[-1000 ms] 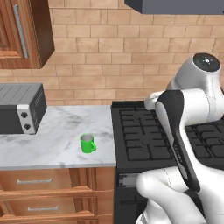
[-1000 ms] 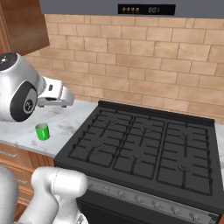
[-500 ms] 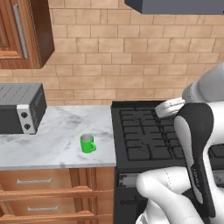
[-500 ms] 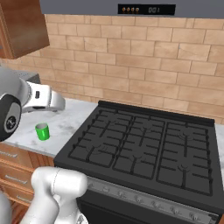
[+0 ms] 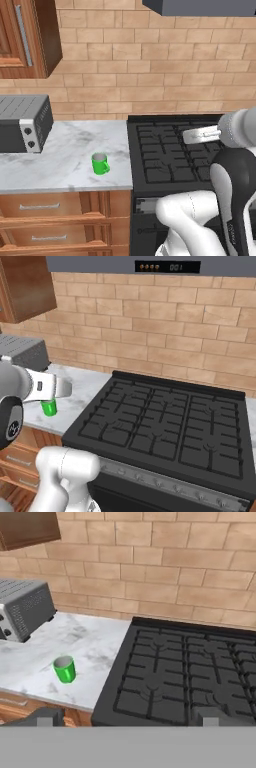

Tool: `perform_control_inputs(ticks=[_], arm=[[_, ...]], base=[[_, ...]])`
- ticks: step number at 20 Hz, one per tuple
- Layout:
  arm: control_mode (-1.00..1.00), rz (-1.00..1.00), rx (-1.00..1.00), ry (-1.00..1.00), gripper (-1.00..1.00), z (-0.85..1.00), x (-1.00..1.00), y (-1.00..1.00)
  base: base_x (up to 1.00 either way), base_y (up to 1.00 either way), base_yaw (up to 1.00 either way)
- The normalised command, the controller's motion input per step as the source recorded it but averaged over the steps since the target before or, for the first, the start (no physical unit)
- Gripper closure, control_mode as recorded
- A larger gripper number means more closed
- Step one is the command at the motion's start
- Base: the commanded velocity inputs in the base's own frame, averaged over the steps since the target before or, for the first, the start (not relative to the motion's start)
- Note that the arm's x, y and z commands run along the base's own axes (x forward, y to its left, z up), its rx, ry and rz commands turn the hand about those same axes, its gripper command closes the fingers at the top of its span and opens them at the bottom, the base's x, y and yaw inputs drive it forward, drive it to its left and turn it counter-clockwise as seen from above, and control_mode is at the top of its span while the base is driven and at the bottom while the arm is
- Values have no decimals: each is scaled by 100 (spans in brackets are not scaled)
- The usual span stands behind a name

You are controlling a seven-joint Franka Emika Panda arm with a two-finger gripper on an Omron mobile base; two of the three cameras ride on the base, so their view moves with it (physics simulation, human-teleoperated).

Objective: Clear the mugs and bowl far away from the sink.

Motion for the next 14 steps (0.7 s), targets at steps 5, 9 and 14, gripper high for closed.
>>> perform_control_inputs(ticks=[5, 9, 14], arm=[[100, 0, 0, 0, -100, 0, 0, 0], [100, 0, 0, 0, -100, 0, 0, 0], [100, 0, 0, 0, -100, 0, 0, 0]], base=[[-65, 3, 2], [-39, 21, 59], [0, 0, 100]])
